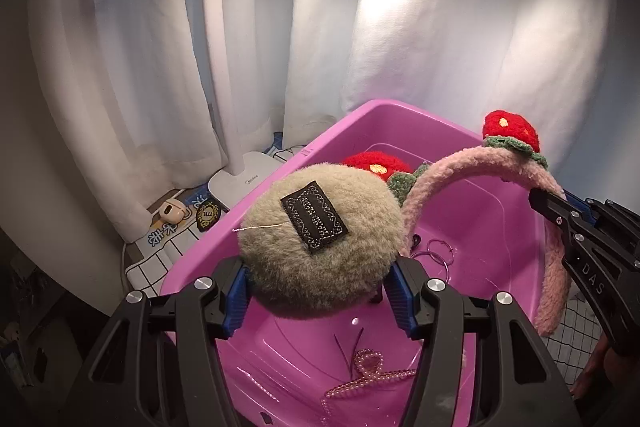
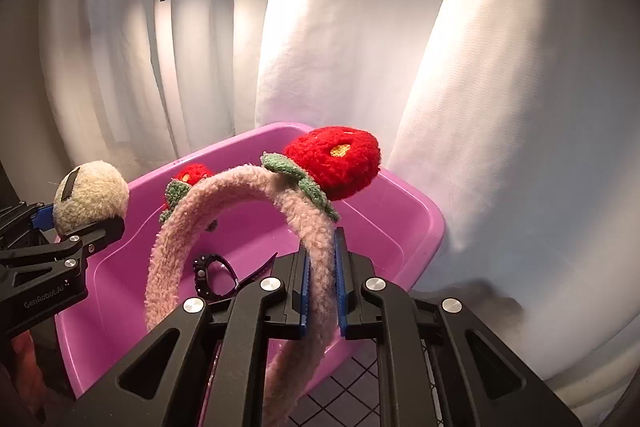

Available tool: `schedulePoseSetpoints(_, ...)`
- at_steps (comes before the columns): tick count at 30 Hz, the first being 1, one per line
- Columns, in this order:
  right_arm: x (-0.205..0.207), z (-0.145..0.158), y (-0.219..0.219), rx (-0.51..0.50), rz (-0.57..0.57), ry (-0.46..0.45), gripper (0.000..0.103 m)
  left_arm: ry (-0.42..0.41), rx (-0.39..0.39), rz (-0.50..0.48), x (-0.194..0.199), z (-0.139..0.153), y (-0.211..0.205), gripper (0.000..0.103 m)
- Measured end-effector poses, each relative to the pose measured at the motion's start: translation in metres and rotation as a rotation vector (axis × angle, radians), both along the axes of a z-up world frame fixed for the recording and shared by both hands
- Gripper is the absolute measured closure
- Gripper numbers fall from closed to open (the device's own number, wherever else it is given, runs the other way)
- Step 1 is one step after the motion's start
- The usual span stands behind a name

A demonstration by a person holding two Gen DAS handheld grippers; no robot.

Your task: Organize jewelry

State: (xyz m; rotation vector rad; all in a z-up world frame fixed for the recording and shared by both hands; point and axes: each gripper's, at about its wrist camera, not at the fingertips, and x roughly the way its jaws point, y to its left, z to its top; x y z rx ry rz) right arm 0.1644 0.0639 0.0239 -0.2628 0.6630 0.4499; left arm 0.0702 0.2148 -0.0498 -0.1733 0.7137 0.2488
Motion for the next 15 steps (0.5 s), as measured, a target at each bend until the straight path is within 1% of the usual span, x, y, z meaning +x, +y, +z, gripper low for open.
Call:
schedulePoseSetpoints(2, 0.005, -0.005, 0.010, -0.015, 0.000, 0.020, 0.091, 0.017, -0.007, 0.005, 0.002, -0.004, 0.003, 0.045)
schedulePoseSetpoints(3, 0.008, -0.007, 0.013, -0.017, -0.001, 0.037, 0.091, 0.029, -0.014, 0.009, 0.005, -0.007, 0.005, 0.042)
schedulePoseSetpoints(4, 0.010, -0.009, 0.016, -0.019, -0.003, 0.055, 0.084, 0.041, -0.023, 0.011, 0.007, -0.009, 0.007, 0.038)
schedulePoseSetpoints(5, 0.011, -0.012, 0.016, -0.028, -0.012, 0.065, 0.065, 0.052, -0.033, 0.010, 0.009, -0.011, 0.009, 0.038)
schedulePoseSetpoints(7, 0.012, -0.015, 0.017, -0.045, -0.020, 0.072, 0.044, 0.069, -0.040, 0.015, 0.010, -0.015, 0.012, 0.032)
schedulePoseSetpoints(8, 0.007, -0.015, 0.011, -0.045, -0.027, 0.060, 0.043, 0.075, -0.037, 0.017, 0.010, -0.016, 0.012, 0.029)
schedulePoseSetpoints(9, 0.004, -0.015, 0.007, -0.042, -0.037, 0.049, 0.041, 0.076, -0.036, 0.021, 0.009, -0.017, 0.013, 0.021)
schedulePoseSetpoints(10, 0.003, -0.013, 0.006, -0.034, -0.043, 0.042, 0.038, 0.073, -0.036, 0.024, 0.008, -0.016, 0.013, 0.018)
schedulePoseSetpoints(11, 0.002, -0.011, 0.005, -0.027, -0.048, 0.039, 0.036, 0.072, -0.034, 0.026, 0.007, -0.015, 0.013, 0.017)
schedulePoseSetpoints(15, 0.000, -0.006, -0.001, -0.018, -0.065, 0.030, 0.036, 0.089, -0.039, 0.035, 0.007, -0.016, 0.015, 0.016)
